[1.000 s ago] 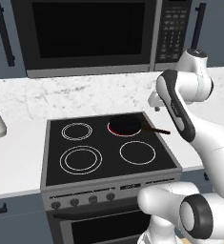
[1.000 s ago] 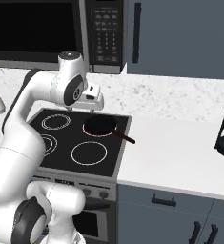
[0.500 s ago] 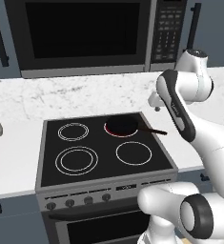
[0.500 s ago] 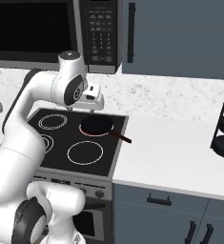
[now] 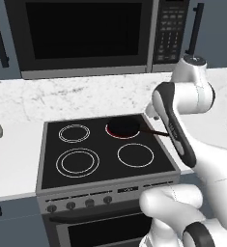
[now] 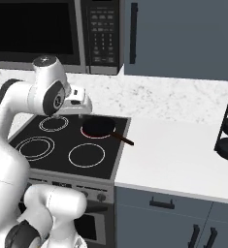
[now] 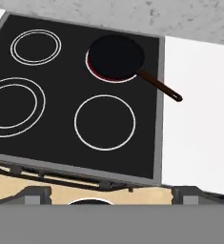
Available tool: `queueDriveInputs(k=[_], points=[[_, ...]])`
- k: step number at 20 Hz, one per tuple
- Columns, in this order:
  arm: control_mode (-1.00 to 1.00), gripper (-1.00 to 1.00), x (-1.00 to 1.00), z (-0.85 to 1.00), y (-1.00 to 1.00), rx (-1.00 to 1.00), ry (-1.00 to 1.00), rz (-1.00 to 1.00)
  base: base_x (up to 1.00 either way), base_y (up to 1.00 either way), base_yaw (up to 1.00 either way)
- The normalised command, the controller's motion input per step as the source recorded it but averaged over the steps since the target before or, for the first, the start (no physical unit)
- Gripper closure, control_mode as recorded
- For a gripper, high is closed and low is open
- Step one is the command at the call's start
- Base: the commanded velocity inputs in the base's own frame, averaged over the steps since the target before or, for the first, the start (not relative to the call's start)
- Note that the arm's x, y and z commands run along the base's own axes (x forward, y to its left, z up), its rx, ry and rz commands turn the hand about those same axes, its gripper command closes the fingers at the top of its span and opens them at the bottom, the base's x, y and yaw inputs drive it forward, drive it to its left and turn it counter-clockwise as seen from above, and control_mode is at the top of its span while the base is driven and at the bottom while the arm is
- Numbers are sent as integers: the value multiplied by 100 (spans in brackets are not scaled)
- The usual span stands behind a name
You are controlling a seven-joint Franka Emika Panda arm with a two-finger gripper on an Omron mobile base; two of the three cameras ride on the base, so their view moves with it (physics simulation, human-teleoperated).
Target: Turn off the rear right burner of the stove.
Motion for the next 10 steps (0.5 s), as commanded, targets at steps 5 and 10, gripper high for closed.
queueDriveInputs(k=[5,10], points=[[-100,-100,-100,-84,100,-48,-27,16,0,0,0],[-100,-100,-100,-98,100,-48,-22,15,0,0,0]])
